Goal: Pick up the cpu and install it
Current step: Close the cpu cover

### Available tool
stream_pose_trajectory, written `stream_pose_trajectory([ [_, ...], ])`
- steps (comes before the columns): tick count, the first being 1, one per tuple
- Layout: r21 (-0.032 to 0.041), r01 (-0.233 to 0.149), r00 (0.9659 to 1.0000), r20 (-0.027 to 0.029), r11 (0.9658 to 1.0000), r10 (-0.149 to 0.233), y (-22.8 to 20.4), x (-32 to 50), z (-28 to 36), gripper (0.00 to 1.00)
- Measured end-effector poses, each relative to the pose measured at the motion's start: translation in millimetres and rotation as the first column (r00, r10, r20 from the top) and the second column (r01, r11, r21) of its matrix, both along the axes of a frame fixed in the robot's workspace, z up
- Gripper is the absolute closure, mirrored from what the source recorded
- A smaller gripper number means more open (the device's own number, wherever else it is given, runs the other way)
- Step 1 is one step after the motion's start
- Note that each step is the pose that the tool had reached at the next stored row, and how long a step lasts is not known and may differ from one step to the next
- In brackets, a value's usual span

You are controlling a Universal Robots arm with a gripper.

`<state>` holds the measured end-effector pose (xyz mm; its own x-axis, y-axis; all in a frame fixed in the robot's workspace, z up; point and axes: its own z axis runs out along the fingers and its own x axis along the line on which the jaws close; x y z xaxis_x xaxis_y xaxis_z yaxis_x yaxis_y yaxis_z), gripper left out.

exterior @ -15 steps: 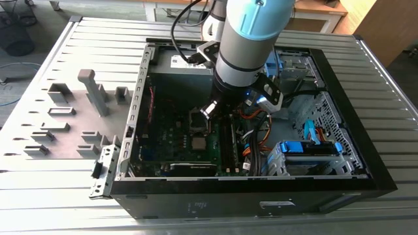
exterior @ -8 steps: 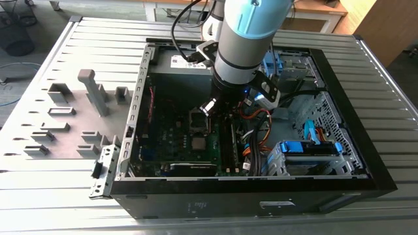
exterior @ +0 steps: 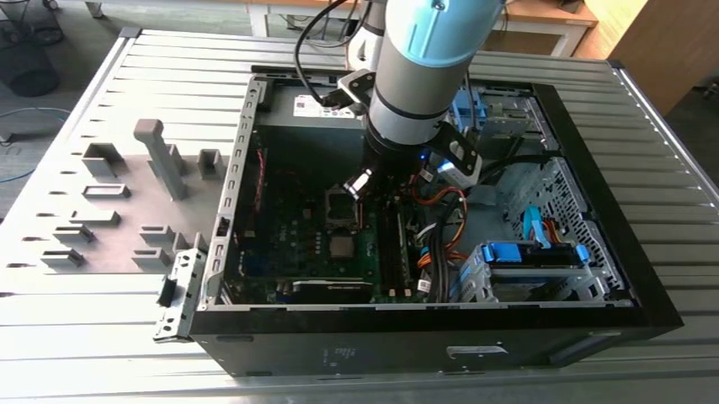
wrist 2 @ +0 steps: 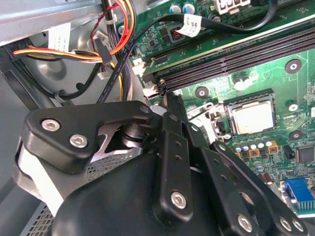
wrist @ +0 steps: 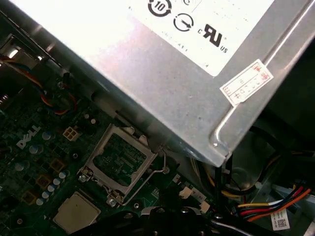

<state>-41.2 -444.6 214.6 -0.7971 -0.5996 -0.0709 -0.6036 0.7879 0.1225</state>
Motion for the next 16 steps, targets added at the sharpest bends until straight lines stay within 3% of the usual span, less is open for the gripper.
stream_pose_trajectory([
  [9,0.0002,-0.057,0.9984,0.0012,0.9984,0.057,0.0,-2.1,-0.3,0.89],
  [16,0.0011,-0.065,0.9977,0.0176,0.9979,0.065,0.9,-8.0,-1.0,0.89],
])
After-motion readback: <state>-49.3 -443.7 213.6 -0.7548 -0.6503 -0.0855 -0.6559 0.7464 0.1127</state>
